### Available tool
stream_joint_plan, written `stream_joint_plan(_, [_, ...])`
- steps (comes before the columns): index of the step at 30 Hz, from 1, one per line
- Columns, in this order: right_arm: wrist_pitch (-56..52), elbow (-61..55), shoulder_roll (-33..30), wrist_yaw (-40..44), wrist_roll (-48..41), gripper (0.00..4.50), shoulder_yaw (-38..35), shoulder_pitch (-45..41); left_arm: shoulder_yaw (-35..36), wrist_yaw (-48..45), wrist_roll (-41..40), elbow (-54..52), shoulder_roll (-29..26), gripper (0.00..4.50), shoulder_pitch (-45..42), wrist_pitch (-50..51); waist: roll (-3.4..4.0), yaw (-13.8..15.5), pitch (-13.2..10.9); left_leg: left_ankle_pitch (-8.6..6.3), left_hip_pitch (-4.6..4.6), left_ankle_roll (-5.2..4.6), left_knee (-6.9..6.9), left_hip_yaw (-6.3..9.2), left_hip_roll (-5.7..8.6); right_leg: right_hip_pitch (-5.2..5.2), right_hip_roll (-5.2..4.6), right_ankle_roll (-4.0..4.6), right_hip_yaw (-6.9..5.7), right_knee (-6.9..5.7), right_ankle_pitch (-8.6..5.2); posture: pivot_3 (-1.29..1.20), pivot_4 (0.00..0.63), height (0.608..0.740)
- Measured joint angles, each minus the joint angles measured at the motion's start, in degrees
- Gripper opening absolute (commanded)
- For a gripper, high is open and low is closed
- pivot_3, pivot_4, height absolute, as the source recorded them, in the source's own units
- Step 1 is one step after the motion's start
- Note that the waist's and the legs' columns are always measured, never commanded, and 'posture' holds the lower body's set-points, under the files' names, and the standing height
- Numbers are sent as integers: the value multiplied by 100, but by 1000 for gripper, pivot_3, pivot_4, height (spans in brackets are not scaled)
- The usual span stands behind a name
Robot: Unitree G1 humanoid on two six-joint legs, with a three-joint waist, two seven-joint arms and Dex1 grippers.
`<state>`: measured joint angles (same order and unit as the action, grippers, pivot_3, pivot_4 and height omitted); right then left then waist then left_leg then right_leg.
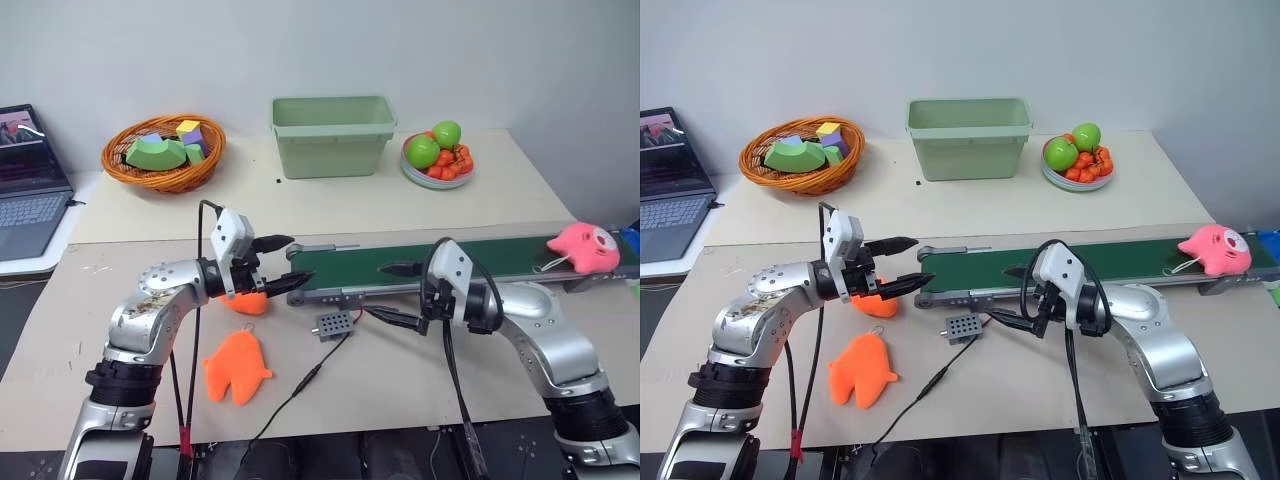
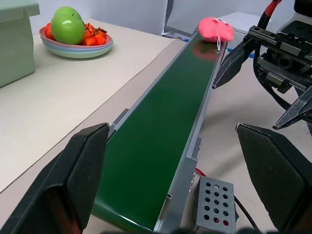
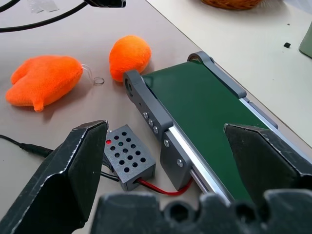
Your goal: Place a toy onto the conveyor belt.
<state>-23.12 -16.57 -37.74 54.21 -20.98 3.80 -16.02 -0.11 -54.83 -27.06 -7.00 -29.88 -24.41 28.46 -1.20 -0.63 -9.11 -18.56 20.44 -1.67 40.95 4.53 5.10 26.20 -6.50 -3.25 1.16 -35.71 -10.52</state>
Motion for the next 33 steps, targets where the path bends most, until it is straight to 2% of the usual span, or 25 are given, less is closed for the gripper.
stream_joint_plan(22, [0, -27, 16, -44, -1, 4500, 30, -3, 12, -27, -6, -114, -64, 4435, 45, 1, 0, -3, 0, 0, 0, 0, -1, 0, 0, 0, 0, 0, 0, 1, 0, 0, 150, 728])
stream_joint_plan(33, [0, 43, 48, 46, -1, 4500, 119, -126, 387, 480, -54, -542, -54, 4435, 669, 14, 0, -6, 0, 0, -1, 0, -4, 0, -1, 2, 0, 0, 1, 2, 0, 0, 150, 728])
